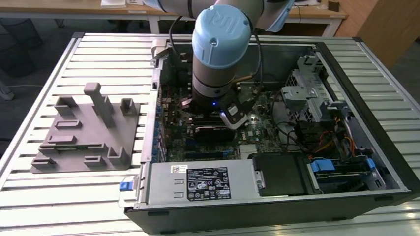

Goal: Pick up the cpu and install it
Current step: 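Install the second cpu locking lever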

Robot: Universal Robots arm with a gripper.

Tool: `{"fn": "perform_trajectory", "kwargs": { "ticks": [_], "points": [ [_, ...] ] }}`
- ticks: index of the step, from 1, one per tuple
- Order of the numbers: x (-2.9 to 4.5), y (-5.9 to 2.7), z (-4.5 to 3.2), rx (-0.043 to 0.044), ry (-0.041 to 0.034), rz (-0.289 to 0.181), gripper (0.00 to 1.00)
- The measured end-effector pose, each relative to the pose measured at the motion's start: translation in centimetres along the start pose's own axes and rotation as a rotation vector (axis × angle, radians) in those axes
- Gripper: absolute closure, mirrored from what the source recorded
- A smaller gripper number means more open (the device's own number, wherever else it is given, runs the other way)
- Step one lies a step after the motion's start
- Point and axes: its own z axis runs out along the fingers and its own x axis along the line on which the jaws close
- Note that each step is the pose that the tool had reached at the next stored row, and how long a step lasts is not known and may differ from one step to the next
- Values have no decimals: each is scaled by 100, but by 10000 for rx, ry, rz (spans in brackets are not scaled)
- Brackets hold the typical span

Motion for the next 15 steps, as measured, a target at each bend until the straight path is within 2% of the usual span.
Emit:
{"fn": "perform_trajectory", "kwargs": {
  "ticks": [4,9,15],
  "points": [
    [0,3,-11,26,1,0,89],
    [0,29,-87,26,2,0,89],
    [1,31,-91,14,0,1,89]
  ]
}}
